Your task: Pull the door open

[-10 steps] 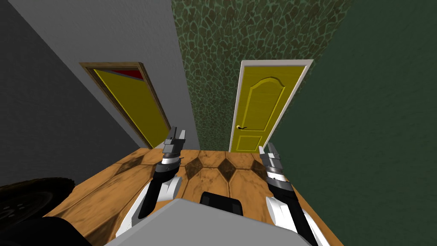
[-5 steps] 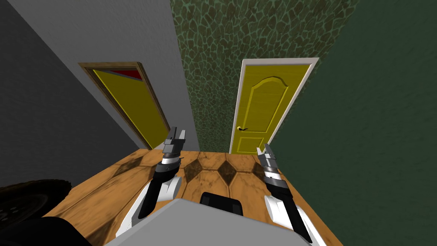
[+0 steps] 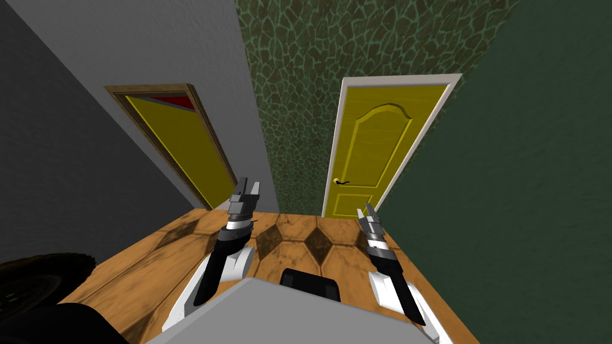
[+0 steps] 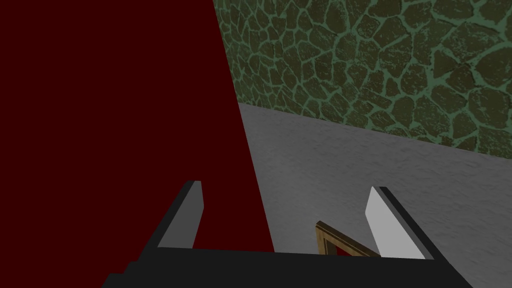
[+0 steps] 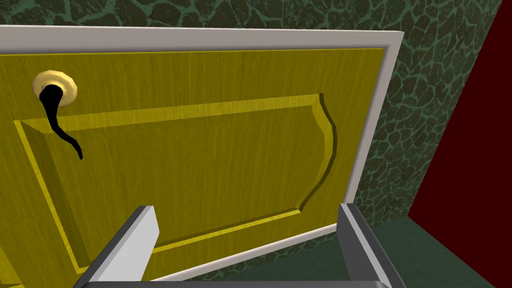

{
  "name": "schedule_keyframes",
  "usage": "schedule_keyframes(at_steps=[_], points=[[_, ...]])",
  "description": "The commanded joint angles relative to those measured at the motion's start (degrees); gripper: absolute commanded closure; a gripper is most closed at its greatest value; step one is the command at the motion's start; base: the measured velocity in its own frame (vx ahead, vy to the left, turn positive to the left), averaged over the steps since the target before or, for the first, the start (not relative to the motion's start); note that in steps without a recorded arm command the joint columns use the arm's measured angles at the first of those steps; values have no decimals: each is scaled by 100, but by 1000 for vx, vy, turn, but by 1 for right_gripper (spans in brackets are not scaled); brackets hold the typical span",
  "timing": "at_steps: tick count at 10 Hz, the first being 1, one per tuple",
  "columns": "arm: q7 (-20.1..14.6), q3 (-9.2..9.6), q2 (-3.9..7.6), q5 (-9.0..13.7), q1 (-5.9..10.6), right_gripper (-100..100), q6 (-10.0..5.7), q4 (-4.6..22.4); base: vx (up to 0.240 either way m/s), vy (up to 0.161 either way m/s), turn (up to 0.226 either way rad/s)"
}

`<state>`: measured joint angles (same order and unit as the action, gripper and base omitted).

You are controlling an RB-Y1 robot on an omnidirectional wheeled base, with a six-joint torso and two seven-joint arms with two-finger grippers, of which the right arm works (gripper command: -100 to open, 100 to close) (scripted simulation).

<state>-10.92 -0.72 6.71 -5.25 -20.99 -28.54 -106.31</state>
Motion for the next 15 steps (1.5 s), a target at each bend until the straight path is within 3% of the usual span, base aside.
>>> schedule_keyframes(at_steps=[1, 15], points=[[-51, -39, 70, -14, 128, -100, -55, 286, 97, -20, 25], [-334, -247, 476, -158, 973, -100, -521, 2357, 78, -12, 23]])
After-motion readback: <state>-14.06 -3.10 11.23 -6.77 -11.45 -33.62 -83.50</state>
